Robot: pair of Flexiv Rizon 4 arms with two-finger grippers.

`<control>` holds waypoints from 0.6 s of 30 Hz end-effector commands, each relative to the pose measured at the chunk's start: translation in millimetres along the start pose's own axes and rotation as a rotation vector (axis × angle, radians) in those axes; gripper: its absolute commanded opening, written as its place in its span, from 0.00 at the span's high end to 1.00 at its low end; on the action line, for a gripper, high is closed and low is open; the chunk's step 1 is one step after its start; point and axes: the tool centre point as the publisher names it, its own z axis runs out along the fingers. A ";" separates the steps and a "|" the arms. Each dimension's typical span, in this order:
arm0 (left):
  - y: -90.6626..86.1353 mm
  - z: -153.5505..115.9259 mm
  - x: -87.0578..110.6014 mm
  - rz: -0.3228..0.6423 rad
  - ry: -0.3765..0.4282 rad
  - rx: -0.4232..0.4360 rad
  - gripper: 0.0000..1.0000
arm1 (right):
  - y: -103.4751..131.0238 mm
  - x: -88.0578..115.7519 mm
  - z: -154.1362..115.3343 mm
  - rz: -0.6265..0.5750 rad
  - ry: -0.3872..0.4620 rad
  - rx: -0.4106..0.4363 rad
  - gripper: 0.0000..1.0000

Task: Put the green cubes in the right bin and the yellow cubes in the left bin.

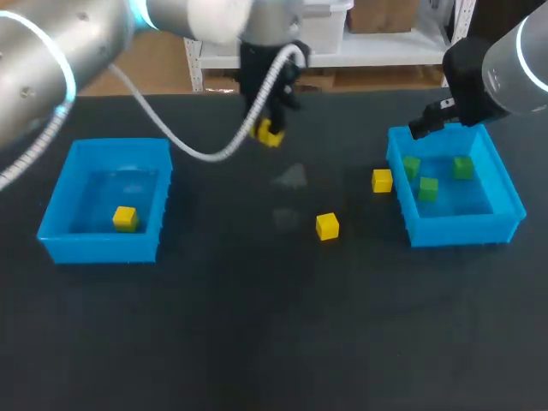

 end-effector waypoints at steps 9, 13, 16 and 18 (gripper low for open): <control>69.2 -38.5 106.7 -0.179 -0.153 -0.055 1.00 | 1.1 2.6 -0.6 0.002 -0.009 0.007 0.00; 83.8 -32.9 131.4 -0.219 -0.114 -0.061 1.00 | 1.1 2.6 -0.6 0.002 -0.009 0.007 0.00; 97.5 -26.4 150.3 -0.266 -0.089 -0.068 1.00 | 1.1 2.6 -0.6 0.002 -0.009 0.007 0.00; 105.8 -22.5 162.7 -0.307 -0.079 -0.072 1.00 | 1.1 2.6 -0.6 0.002 -0.009 0.007 0.00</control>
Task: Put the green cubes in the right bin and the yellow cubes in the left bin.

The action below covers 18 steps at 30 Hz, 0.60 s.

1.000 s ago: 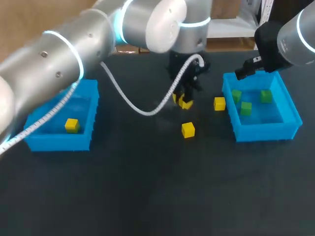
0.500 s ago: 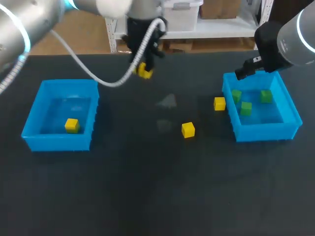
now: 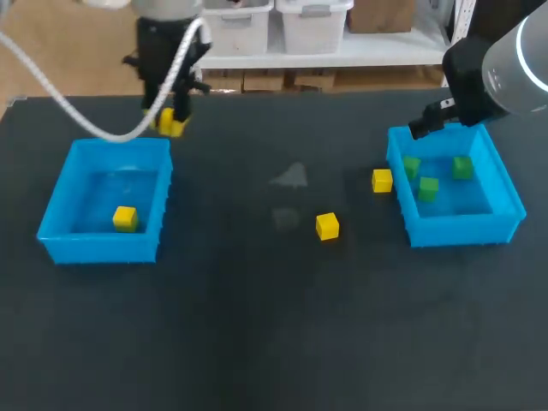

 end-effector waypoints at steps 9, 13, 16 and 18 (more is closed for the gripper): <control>45.7 35.4 66.4 -0.164 -0.157 0.024 1.00 | 1.0 2.6 -0.6 0.002 -0.009 0.007 0.00; 44.8 48.1 69.1 -0.178 -0.137 0.035 1.00 | 1.0 2.6 -0.6 0.002 -0.009 0.007 0.00; 43.0 56.0 70.8 -0.181 -0.117 0.048 1.00 | 1.0 2.6 -0.6 0.002 -0.009 0.007 0.00; 41.5 59.8 71.3 -0.179 -0.109 0.051 1.00 | 1.0 2.6 -0.6 0.002 -0.009 0.007 0.00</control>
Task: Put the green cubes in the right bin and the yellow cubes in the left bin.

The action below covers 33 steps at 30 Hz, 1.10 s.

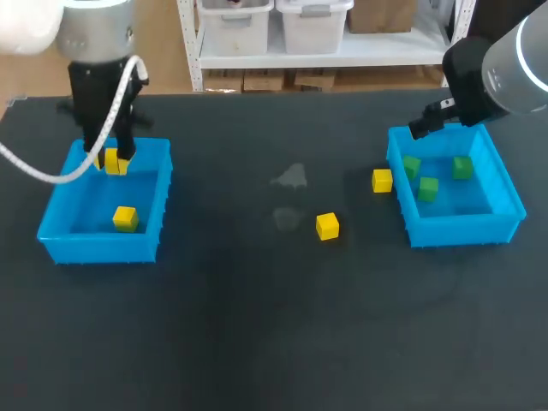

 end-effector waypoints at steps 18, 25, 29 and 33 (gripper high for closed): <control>-34.1 -22.3 -24.3 0.117 -0.195 0.035 0.00 | 1.1 2.6 -0.6 0.002 -0.009 0.007 0.00; -88.8 -37.5 -45.5 0.286 -0.241 0.096 0.00 | 1.1 2.6 -0.6 0.002 -0.009 0.007 0.00; -127.3 -39.6 -53.0 0.378 -0.251 0.134 0.00 | 1.1 2.6 -0.6 0.002 -0.009 0.007 0.00; -163.3 -34.9 -58.5 0.465 -0.240 0.164 0.00 | 1.1 2.6 -0.6 0.002 -0.009 0.007 0.00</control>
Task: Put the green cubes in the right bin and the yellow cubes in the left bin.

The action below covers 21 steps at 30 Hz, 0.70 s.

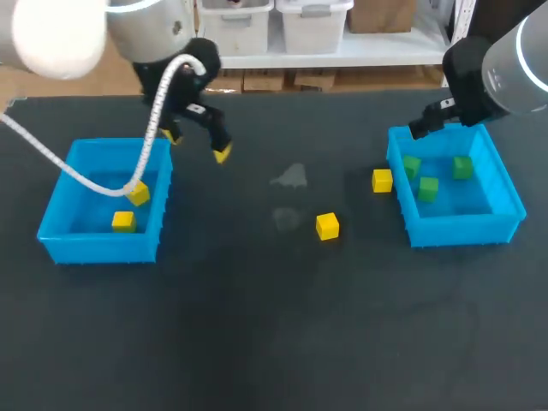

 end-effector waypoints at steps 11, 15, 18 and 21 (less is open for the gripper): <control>-70.3 59.3 -57.8 0.229 0.108 0.052 0.00 | 1.1 2.6 -0.6 0.002 -0.009 0.007 0.00; -84.0 68.6 -66.1 0.277 0.130 0.070 0.00 | 1.1 2.6 -0.6 0.002 -0.009 0.007 0.00; -92.8 72.8 -71.0 0.311 0.142 0.076 0.00 | 1.1 2.6 -0.6 0.002 -0.009 0.007 0.00; -98.7 76.7 -74.7 0.328 0.148 0.073 0.00 | 1.1 2.6 -0.6 0.002 -0.009 0.007 0.00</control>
